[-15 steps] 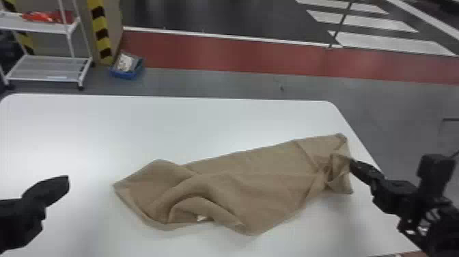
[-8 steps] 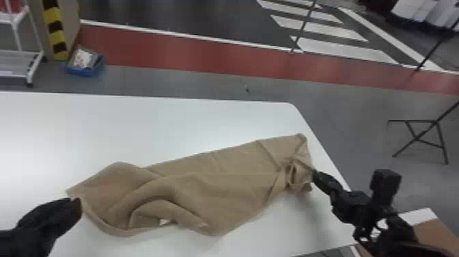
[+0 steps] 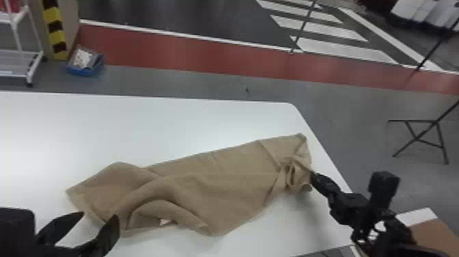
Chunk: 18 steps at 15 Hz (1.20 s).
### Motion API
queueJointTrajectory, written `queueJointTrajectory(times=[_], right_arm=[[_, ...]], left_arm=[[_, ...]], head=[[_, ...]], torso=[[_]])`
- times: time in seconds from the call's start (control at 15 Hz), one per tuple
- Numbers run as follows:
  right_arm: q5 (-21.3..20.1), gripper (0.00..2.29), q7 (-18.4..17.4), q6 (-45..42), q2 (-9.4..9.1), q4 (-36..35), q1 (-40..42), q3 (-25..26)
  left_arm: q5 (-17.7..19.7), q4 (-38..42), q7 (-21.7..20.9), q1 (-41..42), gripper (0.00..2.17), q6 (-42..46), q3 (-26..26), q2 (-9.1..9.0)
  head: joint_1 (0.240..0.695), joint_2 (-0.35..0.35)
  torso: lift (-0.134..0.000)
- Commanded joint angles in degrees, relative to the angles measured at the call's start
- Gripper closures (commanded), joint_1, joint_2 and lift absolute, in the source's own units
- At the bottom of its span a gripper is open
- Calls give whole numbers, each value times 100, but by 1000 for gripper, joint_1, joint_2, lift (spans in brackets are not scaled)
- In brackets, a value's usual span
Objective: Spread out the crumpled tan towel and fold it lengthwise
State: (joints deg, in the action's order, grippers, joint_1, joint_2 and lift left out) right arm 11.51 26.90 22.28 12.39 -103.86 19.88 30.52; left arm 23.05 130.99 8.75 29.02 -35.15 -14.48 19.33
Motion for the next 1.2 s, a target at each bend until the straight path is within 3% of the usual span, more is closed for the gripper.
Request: queueJointTrajectory(times=[0.0, 0.47, 0.87, 1.13], right_arm=[[0, 1413, 0, 0, 1, -3, 7, 6], [0, 1413, 9, -53, 1, 15, 16, 24], [70, 1413, 26, -123, 1, 41, 16, 33], [106, 1413, 26, -140, 1, 50, 16, 33]], left_arm=[[-37, -100, 21, -37, 437, 3, -161, 0], [-459, -706, 303, -415, 441, 250, -662, -44], [-749, -812, 434, -441, 458, 250, -714, -35], [-828, -979, 417, -494, 731, 232, -767, -52]], head=[[695, -350], [695, -350], [695, -350], [695, -350]], torso=[[-124], [-124], [-124], [-124]])
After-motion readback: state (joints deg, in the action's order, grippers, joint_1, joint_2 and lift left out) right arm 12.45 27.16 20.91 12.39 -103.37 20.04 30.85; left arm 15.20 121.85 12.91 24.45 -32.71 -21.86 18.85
